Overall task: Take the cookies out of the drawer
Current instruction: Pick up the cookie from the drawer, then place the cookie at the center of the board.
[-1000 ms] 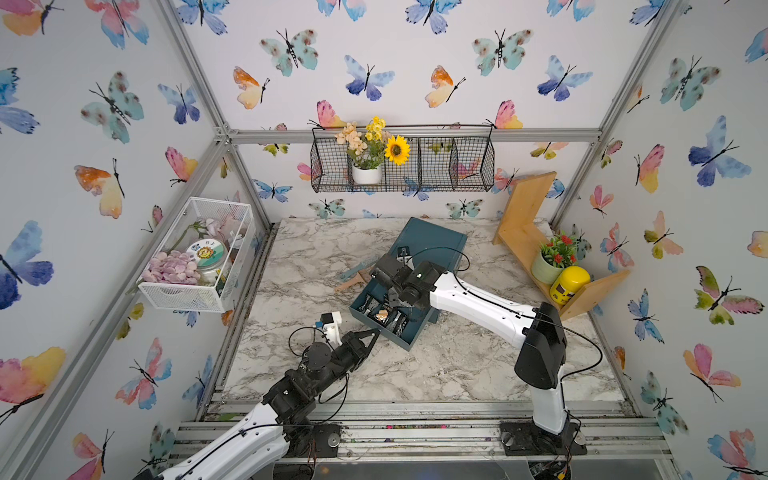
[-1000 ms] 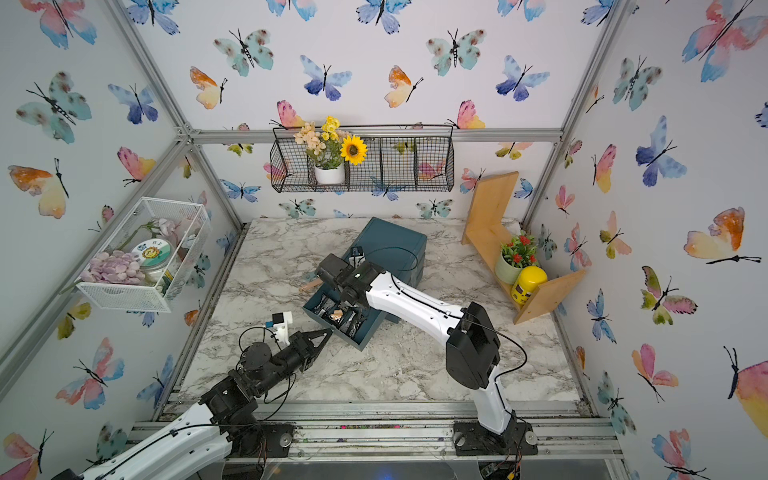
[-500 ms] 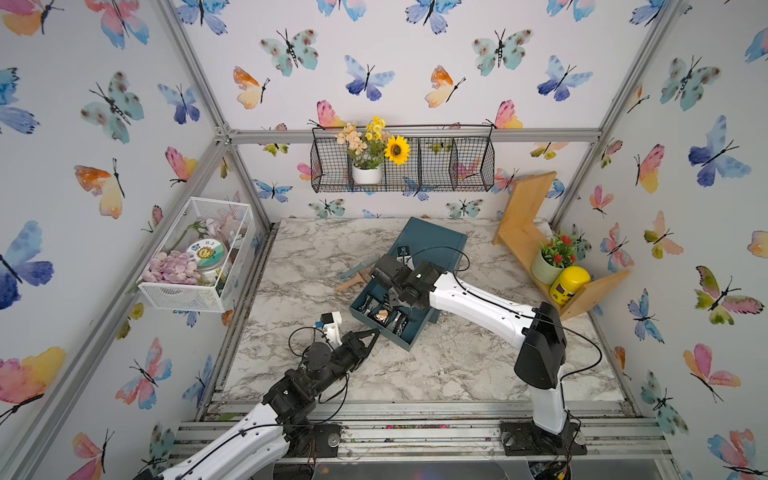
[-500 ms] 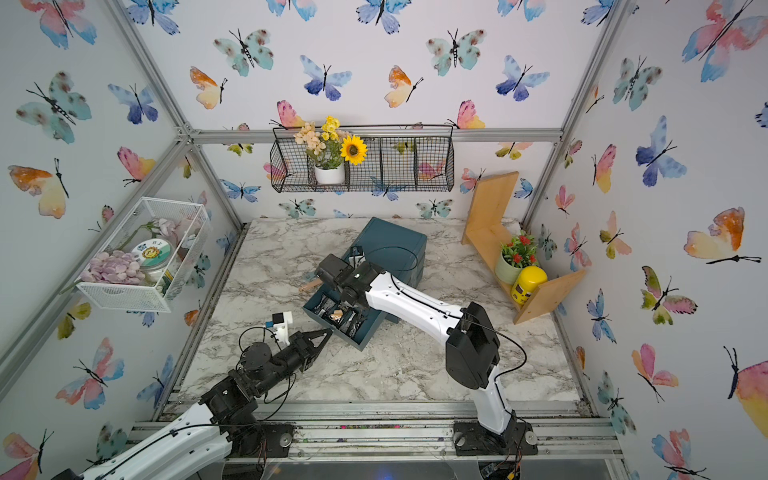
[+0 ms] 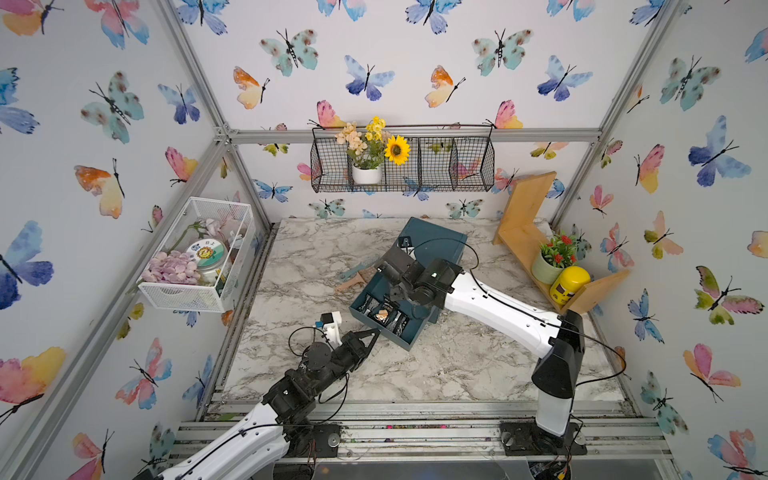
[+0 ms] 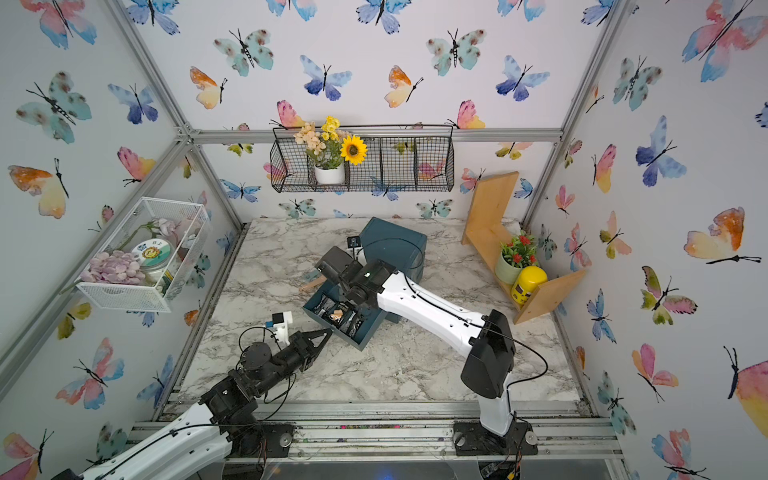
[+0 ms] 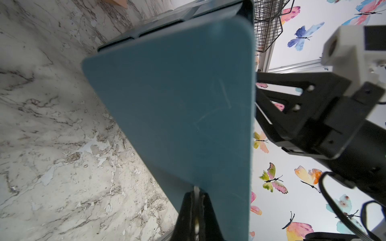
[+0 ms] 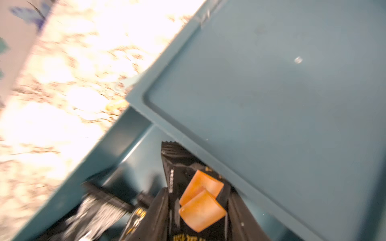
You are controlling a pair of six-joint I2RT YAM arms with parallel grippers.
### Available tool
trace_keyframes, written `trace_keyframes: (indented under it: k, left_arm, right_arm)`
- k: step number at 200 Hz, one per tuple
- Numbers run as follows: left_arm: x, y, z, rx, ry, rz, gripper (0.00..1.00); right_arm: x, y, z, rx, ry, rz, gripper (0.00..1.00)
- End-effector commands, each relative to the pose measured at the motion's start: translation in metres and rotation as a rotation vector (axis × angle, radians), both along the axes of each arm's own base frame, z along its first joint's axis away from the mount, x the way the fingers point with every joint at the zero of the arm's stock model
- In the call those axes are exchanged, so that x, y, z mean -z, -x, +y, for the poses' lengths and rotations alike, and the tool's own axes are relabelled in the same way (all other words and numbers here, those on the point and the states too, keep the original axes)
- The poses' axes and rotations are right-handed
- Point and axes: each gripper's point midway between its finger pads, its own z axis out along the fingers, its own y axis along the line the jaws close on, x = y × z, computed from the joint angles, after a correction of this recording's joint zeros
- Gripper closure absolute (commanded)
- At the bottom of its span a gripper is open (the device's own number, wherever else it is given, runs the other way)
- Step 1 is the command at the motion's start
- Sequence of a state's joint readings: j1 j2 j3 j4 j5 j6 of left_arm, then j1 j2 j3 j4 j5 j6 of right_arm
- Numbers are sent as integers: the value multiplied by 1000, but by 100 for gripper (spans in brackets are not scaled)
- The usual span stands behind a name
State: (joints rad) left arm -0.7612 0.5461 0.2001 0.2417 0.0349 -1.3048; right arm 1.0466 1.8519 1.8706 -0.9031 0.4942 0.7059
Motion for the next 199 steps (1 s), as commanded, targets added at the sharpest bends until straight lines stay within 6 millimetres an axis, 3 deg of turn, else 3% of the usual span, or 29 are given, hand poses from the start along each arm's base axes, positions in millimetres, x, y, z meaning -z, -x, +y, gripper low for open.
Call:
trace_keyframes:
  k: [1,41,86,114,139,199]
  left_arm:
    - [-18,-3,1,-13,5,-44,100]
    - [-19,-4,2,-22,9,-45,100]
    - [-21,-5,2,-22,6,-47,100]
    - [-20,-5,2,-23,5,-46,100]
    - [-21,-5,2,-24,6,-45,100]
    - [-21,-5,1,-22,9,-47,100]
  right_arm:
    - [-28,13,-6,-32,-39,-15,65]
    - [-52,24,-42,18,-34,-44,65]
    - [-39,40,-91,119,19,-34,65]
    - [-16,51,-129,218,73,-21,65]
    - [16,61,-157,265,98,29,65]
    - [103,74,-189,259,9,182,70]
